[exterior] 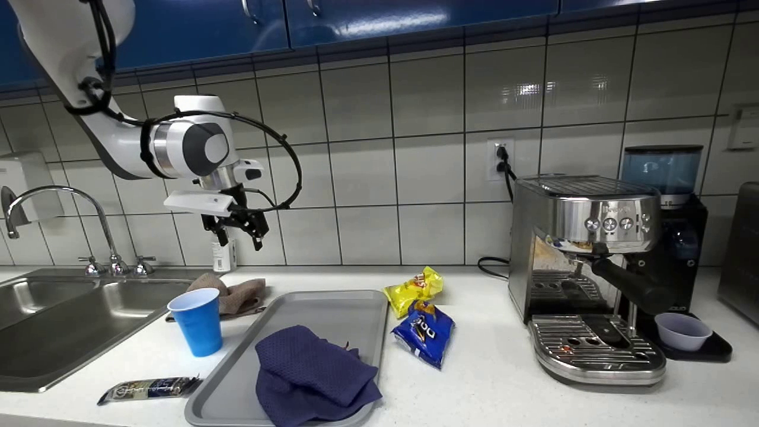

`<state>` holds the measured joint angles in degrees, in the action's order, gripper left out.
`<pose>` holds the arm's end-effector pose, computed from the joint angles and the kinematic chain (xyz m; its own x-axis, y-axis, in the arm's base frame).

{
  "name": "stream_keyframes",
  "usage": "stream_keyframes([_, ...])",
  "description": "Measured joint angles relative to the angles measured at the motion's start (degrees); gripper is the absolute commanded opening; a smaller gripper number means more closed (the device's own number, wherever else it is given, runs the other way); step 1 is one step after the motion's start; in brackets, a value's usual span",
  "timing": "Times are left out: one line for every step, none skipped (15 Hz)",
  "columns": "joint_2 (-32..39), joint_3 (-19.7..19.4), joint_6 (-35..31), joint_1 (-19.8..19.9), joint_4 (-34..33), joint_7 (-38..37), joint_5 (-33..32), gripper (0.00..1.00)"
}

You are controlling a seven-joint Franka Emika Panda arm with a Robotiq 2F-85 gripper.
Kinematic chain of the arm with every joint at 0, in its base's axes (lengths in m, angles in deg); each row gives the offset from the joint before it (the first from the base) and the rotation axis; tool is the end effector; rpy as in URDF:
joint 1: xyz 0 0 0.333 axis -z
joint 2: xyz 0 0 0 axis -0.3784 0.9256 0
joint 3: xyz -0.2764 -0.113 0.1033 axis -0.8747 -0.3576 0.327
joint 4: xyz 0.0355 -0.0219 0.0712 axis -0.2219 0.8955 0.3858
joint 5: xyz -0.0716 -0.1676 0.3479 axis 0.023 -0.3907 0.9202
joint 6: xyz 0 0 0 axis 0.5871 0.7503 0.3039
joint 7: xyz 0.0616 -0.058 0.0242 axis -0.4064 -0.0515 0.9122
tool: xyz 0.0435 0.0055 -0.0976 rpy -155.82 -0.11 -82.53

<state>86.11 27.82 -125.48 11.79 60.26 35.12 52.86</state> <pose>0.5679 0.1398 0.2950 0.9602 0.0479 0.2752 0.0768 -0.9925 -0.0950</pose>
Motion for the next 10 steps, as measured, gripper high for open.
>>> stream_keyframes([-0.85,0.63,0.01,0.76,0.88,1.58,0.94,1.0])
stream_keyframes([-1.76,1.04,0.02,1.4,1.8,2.92,1.71,1.0])
stream_keyframes([-2.69,1.32,0.04,1.98,2.78,4.13,2.43,1.0])
stream_keyframes([-3.64,1.56,0.06,2.56,3.81,5.33,3.1,1.0])
stream_keyframes([-4.57,1.71,0.09,3.02,4.82,6.41,3.69,1.0])
stream_keyframes([-5.47,1.76,0.11,3.33,5.85,7.41,4.16,1.0])
stream_keyframes([-6.35,1.8,0.15,3.57,6.87,8.43,4.82,1.0])
stream_keyframes([-7.17,1.82,0.17,3.69,7.81,9.45,5.49,1.0])
stream_keyframes([-7.98,1.82,0.19,3.73,8.74,10.42,6.13,1.0])
stream_keyframes([-8.71,1.84,0.2,3.73,9.55,11.05,6.51,1.0])
